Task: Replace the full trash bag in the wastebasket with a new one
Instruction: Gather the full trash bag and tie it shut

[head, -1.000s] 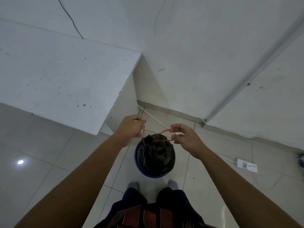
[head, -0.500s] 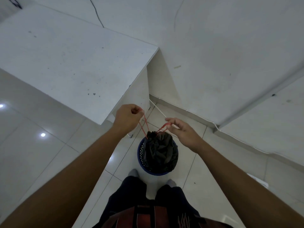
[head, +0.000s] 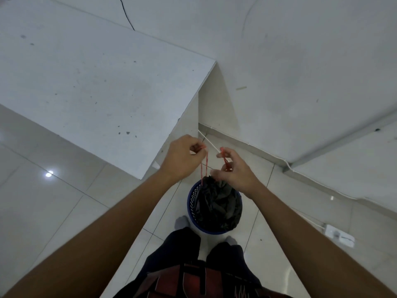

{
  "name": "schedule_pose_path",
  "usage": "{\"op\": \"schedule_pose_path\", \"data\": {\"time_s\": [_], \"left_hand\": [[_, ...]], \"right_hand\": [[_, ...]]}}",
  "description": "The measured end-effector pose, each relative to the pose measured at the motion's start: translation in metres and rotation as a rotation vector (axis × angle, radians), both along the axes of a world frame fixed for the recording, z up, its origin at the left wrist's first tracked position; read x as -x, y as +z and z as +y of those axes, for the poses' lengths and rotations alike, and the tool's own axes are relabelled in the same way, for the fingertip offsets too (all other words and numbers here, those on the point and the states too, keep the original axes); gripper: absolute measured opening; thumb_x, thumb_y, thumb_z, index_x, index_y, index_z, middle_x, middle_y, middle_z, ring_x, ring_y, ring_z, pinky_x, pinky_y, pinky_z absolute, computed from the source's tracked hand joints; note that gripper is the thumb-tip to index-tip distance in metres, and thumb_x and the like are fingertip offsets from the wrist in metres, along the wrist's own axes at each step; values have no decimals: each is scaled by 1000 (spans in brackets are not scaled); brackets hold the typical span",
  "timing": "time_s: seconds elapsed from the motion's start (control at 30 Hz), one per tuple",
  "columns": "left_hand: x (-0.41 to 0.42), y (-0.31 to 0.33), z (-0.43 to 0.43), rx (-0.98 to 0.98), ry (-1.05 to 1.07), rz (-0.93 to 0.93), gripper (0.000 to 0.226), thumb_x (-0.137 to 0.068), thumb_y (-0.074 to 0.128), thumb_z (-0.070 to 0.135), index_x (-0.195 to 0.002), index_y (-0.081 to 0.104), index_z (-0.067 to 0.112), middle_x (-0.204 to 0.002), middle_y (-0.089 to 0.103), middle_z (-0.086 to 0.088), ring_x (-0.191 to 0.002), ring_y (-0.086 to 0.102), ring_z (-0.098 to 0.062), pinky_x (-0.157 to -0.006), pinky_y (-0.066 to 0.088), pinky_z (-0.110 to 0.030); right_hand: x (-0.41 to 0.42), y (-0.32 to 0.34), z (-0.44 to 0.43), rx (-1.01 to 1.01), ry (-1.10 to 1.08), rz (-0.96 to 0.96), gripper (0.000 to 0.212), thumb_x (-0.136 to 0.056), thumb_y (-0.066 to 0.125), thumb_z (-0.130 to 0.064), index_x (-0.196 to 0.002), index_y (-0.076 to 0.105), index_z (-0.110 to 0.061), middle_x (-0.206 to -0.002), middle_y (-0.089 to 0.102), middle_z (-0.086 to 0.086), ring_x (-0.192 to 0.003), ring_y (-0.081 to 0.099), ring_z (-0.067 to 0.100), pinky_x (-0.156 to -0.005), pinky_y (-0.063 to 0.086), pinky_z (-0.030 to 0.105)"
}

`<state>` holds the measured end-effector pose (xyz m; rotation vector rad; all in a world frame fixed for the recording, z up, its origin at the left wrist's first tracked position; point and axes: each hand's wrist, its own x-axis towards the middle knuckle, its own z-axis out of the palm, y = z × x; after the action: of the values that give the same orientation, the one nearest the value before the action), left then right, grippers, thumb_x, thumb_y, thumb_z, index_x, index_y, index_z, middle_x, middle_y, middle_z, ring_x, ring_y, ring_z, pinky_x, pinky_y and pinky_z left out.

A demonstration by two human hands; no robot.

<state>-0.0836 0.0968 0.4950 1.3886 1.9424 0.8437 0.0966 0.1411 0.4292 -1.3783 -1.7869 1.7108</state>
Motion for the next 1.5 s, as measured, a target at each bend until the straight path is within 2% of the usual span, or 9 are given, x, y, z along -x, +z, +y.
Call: {"op": "schedule_pose_path", "data": {"time_s": [0.1, 0.23, 0.4, 0.6, 0.77, 0.93, 1.07, 1.27, 1.5], "left_hand": [[8, -4, 7, 49, -187, -133, 9, -85, 70, 23, -92, 75, 20, -90, 68, 9, -86, 64, -1, -75, 45, -6], [11, -12, 14, 88, -325, -320, 8, -83, 73, 22, -91, 77, 21, -87, 69, 11, -89, 67, -7, -85, 53, -22], [13, -39, 25, 166, -68, -369, 22, -94, 59, 18, -114, 67, 15, -107, 69, 0, -99, 66, -15, -94, 53, -32], [-18, -76, 18, 407, -212, -423, 41, -96, 50, 8, -137, 47, 14, -134, 56, -1, -125, 50, -11, -100, 37, -21], [-42, -87, 20, 481, -203, -619, 46, -93, 54, 0, -137, 42, 7, -125, 62, -3, -113, 59, -15, -92, 50, -18], [-40, -98, 22, 521, -410, -442, 67, -81, 71, 12, -140, 41, 16, -127, 62, 2, -118, 57, -10, -97, 44, -24], [-45, -105, 20, 364, -426, -248, 19, -88, 66, 14, -107, 67, 11, -91, 67, 5, -81, 61, -3, -77, 45, -21], [-38, -108, 16, 466, -270, -411, 16, -95, 58, 14, -104, 72, 14, -90, 71, 5, -80, 64, 2, -72, 46, -6], [-34, -99, 16, 647, -149, -578, 25, -100, 49, 30, -107, 65, 12, -89, 73, 0, -83, 66, -7, -82, 50, -31]], "right_hand": [[14, -8, 1, -53, 161, -117, 91, -72, 84, -43, -146, 33, -32, -134, 46, -17, -106, 57, 11, -83, 49, 20], [29, -12, -3, -107, 159, -141, 8, -94, 59, -41, -100, 64, -40, -91, 71, -11, -79, 64, 4, -74, 51, 30], [25, -13, 5, 135, 9, 20, 14, -105, 41, -16, -112, 45, -4, -91, 76, 10, -71, 66, 15, -63, 47, 19], [-8, -17, 31, 91, 126, -38, 22, -90, 69, -13, -112, 69, -17, -96, 77, 3, -89, 73, 21, -80, 58, 29], [-21, -19, 43, 68, 110, -38, 21, -79, 78, -4, -98, 75, -13, -90, 77, 5, -87, 73, 24, -77, 57, 26], [-30, -20, 48, 98, 24, -61, 18, -79, 78, -6, -91, 72, -18, -79, 74, 1, -74, 75, 25, -69, 59, 29], [-39, -22, 45, 168, 63, -35, 32, -78, 81, -9, -108, 70, -13, -86, 78, 5, -83, 75, 22, -79, 60, 32], [-48, -23, 43, 137, 175, -87, 28, -78, 81, -13, -103, 72, -18, -81, 78, -7, -87, 73, 7, -88, 51, 23], [-34, -36, 35, -199, 155, -201, 16, -73, 81, -10, -84, 75, -19, -91, 67, 0, -83, 63, 8, -75, 47, 15]]}}
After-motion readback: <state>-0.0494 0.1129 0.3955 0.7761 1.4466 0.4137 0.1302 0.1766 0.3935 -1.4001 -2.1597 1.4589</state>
